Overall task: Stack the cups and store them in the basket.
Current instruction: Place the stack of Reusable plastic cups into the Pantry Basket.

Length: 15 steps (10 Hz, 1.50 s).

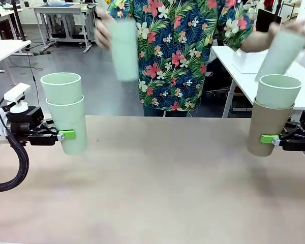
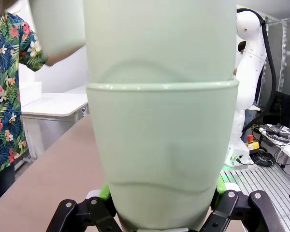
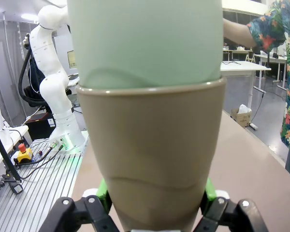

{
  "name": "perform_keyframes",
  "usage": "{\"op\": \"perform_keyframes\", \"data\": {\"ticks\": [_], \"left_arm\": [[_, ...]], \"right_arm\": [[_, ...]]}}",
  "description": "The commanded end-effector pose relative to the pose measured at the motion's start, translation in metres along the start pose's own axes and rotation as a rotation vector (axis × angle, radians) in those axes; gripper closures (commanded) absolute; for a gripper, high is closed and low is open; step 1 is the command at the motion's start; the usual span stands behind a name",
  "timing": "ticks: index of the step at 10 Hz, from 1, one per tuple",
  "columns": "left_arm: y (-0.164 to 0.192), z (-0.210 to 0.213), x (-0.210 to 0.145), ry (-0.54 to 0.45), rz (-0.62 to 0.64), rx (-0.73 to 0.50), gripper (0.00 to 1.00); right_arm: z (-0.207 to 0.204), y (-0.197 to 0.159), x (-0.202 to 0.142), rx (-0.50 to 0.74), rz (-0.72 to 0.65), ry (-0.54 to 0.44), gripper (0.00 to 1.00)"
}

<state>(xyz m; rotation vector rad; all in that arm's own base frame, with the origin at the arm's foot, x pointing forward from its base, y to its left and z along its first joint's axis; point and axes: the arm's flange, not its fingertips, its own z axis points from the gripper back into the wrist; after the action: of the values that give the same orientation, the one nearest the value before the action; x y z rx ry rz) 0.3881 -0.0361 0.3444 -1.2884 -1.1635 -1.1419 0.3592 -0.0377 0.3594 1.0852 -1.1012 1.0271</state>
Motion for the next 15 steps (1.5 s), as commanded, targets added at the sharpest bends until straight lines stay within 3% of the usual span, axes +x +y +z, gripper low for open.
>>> {"op": "perform_keyframes", "data": {"ticks": [1,15], "left_arm": [[-0.0015,-0.0007,0.0032,-0.003,-0.007,-0.003,0.15],[-0.0015,-0.0007,0.0032,-0.003,-0.007,-0.003,0.15]], "right_arm": [[-0.0001,-0.0014,0.0027,-0.015,0.003,-0.010,0.16],[-0.0001,-0.0014,0.0027,-0.015,0.003,-0.010,0.16]]}}
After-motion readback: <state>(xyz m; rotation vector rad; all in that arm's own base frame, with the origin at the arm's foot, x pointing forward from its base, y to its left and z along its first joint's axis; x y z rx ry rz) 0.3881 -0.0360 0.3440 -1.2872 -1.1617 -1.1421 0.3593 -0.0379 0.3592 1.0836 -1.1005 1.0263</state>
